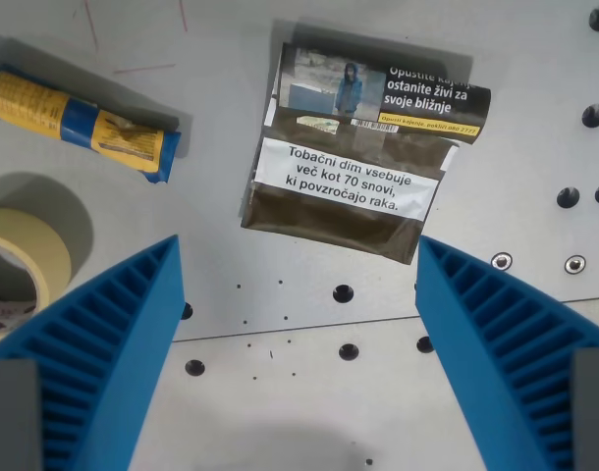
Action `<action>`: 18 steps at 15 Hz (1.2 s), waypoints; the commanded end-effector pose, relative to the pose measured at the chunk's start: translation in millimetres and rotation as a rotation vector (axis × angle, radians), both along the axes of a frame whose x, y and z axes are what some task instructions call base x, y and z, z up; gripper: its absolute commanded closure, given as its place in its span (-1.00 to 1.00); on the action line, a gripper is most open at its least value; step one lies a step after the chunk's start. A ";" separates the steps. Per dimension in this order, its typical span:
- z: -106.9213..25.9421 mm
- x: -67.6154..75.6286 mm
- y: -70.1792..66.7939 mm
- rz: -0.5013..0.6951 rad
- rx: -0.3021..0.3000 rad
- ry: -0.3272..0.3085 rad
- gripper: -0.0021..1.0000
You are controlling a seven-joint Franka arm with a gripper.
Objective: Move above the blue bag
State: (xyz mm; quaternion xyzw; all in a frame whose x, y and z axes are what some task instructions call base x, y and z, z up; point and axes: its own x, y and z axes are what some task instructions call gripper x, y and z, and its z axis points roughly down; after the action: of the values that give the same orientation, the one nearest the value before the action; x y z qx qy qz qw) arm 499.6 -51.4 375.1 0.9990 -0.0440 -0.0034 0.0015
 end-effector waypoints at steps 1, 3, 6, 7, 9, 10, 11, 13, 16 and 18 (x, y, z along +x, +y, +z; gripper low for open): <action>-2.9 -0.3 2.9 0.094 0.005 -0.015 -1.00; -7.0 -0.4 5.9 0.138 0.008 -0.024 -1.00; -15.7 -0.8 12.3 0.225 0.011 -0.041 -1.00; -20.0 -1.0 15.5 0.258 0.012 -0.046 -1.00; -28.1 -1.6 21.3 0.322 0.013 -0.062 -1.00; -32.5 -2.0 24.5 0.355 0.013 -0.069 -1.00; -37.0 -2.5 27.9 0.389 0.014 -0.075 -1.00; -46.7 -3.5 35.3 0.455 0.014 -0.084 -1.00; -61.4 -5.0 50.5 0.555 0.015 -0.087 -1.00; -71.1 -5.4 61.2 0.622 0.018 -0.087 -1.00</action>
State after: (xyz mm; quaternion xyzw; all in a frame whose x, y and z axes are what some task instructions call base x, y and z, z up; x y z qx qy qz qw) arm 498.0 7.8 307.7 0.9919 0.1265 -0.0146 0.0030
